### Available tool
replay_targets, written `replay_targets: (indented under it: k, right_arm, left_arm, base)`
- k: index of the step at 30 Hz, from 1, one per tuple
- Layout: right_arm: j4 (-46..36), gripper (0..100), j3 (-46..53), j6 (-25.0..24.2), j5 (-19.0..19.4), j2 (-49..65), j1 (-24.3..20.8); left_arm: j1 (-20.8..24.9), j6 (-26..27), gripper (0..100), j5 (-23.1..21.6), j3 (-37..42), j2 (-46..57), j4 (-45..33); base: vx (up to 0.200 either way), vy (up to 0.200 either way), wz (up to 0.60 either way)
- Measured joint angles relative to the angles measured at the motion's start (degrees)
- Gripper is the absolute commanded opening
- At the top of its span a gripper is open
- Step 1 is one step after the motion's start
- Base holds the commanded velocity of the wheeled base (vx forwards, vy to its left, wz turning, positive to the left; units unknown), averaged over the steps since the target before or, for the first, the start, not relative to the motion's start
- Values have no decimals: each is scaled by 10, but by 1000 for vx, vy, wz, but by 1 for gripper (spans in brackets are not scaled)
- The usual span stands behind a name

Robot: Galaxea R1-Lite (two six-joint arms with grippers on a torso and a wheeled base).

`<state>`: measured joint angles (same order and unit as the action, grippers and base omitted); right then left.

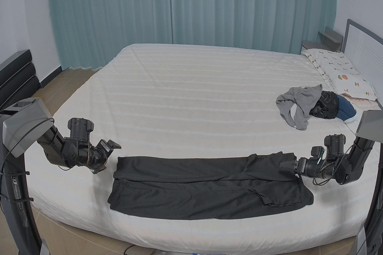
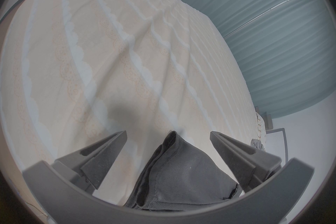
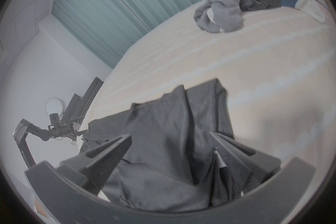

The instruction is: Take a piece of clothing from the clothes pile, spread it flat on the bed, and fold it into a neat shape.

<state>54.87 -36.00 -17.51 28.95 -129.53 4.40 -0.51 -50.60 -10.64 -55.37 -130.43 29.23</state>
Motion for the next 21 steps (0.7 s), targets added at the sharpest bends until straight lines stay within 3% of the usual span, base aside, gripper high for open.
replay_targets:
  k: [5,16,21]
  right_arm:
    - [-20,100,-37,-40,-6,18,-33]
    - [-102,100,-167,-155,-76,-12,-161]
    - [-153,100,-224,-178,-86,-39,-182]
  left_arm:
    - [0,0,100,0,0,0,0]
    - [0,0,100,0,0,0,0]
    - [0,0,100,0,0,0,0]
  base:
    - [0,0,0]
    - [0,0,0]
    - [0,0,0]
